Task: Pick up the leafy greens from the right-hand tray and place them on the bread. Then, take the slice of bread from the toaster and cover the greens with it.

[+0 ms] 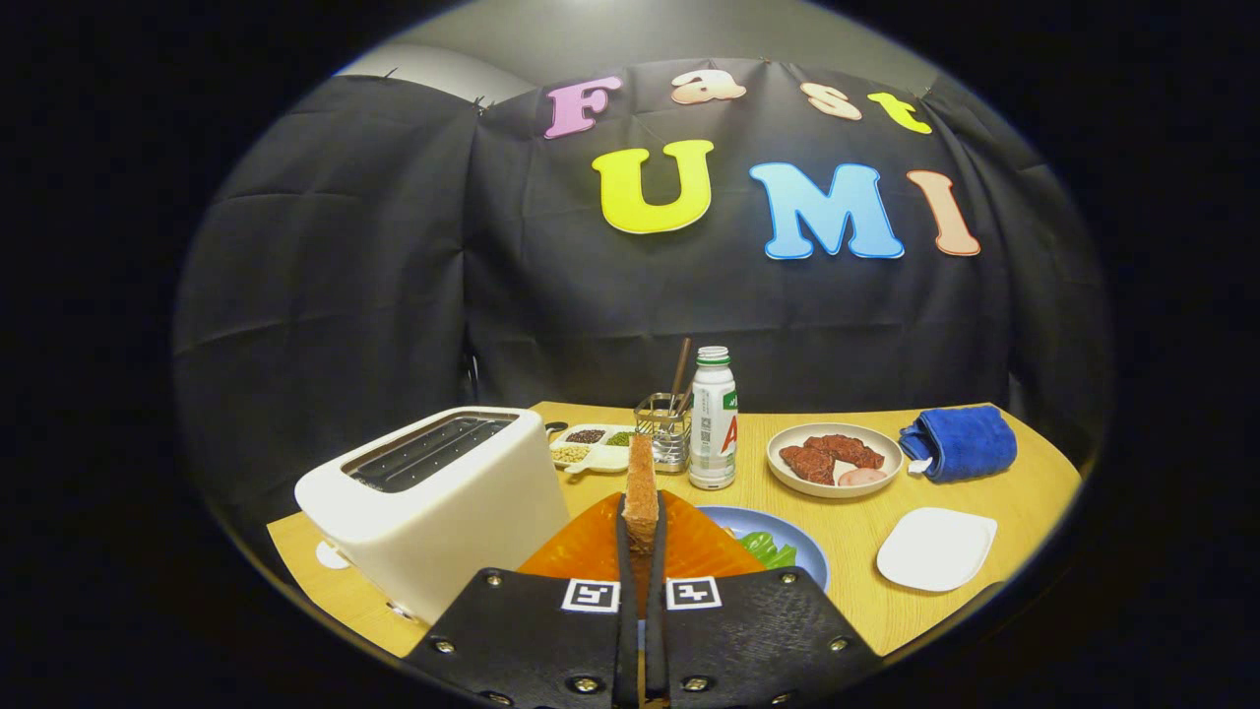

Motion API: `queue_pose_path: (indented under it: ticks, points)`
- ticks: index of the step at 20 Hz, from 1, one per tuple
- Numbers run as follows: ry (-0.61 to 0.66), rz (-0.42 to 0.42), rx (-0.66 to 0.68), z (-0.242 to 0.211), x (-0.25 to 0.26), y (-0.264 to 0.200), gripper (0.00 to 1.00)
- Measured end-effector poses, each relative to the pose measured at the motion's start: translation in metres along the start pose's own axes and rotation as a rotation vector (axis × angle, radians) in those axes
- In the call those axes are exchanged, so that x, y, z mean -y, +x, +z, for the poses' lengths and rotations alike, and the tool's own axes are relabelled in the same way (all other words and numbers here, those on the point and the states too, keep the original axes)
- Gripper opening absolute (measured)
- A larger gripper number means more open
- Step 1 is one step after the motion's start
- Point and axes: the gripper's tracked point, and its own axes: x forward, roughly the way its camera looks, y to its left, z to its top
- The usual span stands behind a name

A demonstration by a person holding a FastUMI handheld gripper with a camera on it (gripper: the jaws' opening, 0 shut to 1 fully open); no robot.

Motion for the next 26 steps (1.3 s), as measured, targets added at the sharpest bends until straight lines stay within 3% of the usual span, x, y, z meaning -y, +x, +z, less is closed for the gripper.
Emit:
queue_pose_path:
  ticks: [3,10,21,26]
  points:
    - [0.008,0.025,-0.009,-0.008,-0.006,0.005,0.03]
    - [0.047,-0.004,-0.065,-0.022,0.013,0.014,0.04]
    - [0.062,0.002,-0.095,-0.026,0.035,0.019,0.20]
    - [0.052,-0.003,-0.109,-0.028,0.042,0.021,0.21]
